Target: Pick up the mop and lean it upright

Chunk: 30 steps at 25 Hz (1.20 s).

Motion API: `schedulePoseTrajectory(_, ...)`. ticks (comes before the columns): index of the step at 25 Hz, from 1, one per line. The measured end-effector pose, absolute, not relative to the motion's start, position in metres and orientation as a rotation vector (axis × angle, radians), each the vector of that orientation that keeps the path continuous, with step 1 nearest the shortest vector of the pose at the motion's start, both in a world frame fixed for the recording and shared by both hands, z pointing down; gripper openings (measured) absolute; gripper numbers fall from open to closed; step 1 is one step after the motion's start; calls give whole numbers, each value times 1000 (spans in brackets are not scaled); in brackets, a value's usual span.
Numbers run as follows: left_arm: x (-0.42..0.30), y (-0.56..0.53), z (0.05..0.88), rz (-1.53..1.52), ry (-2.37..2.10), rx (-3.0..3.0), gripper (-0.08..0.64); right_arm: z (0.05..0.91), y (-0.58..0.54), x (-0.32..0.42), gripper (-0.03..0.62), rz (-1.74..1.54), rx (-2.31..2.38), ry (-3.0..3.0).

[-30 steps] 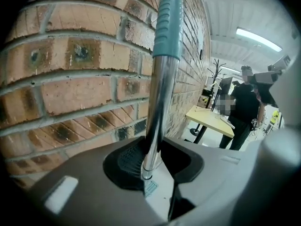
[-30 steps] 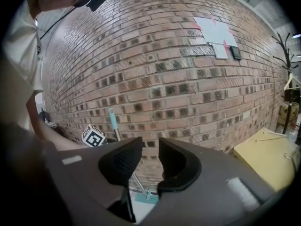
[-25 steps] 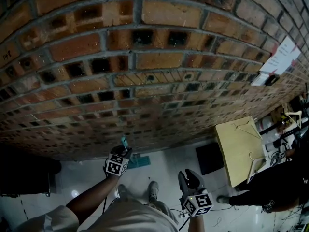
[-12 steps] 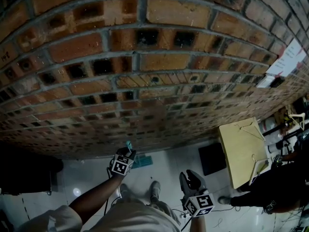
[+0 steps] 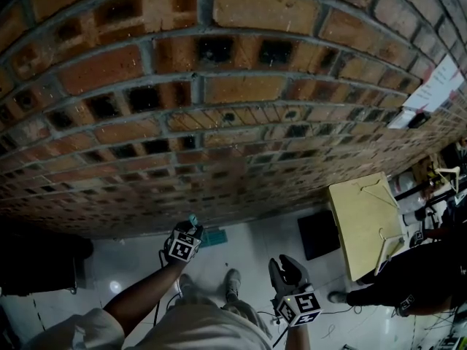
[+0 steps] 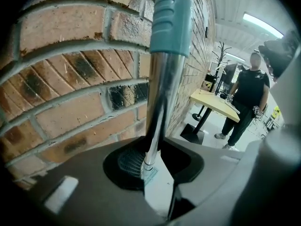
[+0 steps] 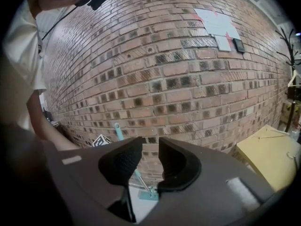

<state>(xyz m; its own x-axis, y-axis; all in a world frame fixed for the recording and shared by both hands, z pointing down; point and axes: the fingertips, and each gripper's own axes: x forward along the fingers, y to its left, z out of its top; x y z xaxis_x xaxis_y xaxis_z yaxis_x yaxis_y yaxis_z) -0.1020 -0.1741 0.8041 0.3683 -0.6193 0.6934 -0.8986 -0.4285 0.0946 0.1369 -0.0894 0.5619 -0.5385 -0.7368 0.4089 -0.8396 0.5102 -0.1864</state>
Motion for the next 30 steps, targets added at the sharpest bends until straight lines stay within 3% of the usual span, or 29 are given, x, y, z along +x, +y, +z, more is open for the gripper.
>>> schedulePoseTrajectory(30, -99, -176, 871, 976, -1185, 2150, 123, 558, -82, 152, 110, 538, 1424, -2386)
